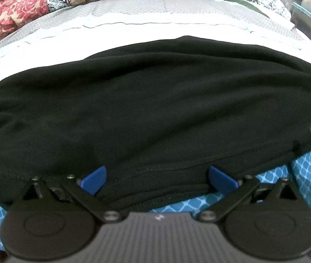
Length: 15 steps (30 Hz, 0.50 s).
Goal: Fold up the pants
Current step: 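Open both grippers and release the pants onto the bed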
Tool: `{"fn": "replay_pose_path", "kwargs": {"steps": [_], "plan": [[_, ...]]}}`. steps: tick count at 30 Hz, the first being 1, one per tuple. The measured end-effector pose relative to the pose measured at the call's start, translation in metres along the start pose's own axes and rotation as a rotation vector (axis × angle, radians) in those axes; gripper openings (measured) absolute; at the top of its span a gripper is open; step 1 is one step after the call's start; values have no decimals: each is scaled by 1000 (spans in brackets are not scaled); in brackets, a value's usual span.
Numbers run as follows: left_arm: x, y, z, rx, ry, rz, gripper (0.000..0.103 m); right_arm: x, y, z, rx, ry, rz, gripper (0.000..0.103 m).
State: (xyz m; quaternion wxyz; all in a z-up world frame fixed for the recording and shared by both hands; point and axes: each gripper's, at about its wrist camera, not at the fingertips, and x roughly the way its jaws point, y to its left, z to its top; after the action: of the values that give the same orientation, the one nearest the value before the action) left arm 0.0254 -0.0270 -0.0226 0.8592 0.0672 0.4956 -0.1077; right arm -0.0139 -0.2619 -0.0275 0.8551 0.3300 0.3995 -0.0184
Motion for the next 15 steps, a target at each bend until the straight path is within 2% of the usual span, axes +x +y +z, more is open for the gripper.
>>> {"fn": "replay_pose_path", "kwargs": {"steps": [5, 10, 13, 15], "plan": [[0, 1, -1, 2, -8, -6, 103, -1, -3, -1, 22, 4, 45, 103], [-5, 0, 5, 11, 13, 0, 103, -1, 3, -4, -10, 10, 35, 103], [-17, -4, 8, 22, -25, 59, 103, -5, 11, 0, -25, 50, 4, 103], [-30, -4, 9, 32, -70, 103, 103, -13, 19, -4, -44, 32, 8, 103]]}}
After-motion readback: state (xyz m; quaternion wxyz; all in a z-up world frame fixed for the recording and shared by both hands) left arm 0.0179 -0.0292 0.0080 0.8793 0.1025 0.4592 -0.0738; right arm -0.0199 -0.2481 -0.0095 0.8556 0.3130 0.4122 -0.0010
